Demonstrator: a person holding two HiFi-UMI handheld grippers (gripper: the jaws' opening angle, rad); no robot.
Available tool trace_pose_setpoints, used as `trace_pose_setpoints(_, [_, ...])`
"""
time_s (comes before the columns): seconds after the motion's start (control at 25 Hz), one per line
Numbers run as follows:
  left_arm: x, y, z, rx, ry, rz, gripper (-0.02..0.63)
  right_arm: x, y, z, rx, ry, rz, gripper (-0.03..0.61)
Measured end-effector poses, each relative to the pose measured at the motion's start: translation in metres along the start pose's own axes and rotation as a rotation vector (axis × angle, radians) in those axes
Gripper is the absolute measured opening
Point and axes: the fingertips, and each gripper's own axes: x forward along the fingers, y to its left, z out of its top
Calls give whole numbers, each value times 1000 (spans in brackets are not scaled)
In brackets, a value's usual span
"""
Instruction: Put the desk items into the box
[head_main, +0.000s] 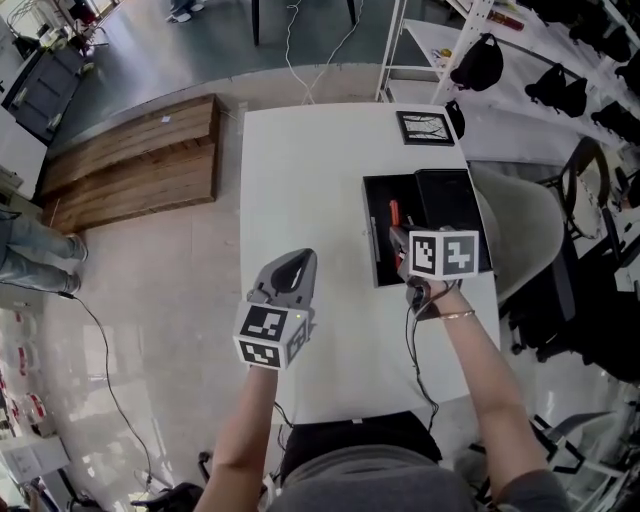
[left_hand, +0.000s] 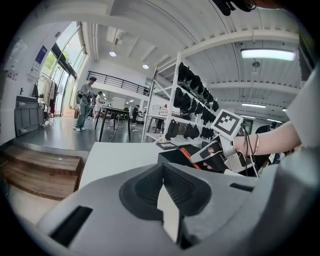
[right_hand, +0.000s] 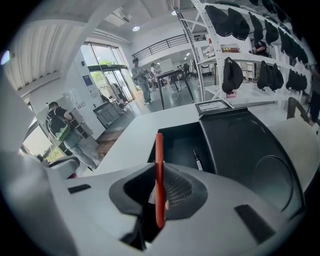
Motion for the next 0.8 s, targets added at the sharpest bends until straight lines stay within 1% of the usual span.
trace_pose_setpoints(0.16, [1,7,0,-8,4,-3,6,14,0,-3,-11,28,-30,54])
trace_pose_setpoints(0.44, [1,14,-3,-19,5,4,6,33,-12,-4,-48,82,-120,54])
trace_pose_setpoints(0.8, [1,18,-6,-37,4,4,6,47,-26,-12,-41,127,-187,54])
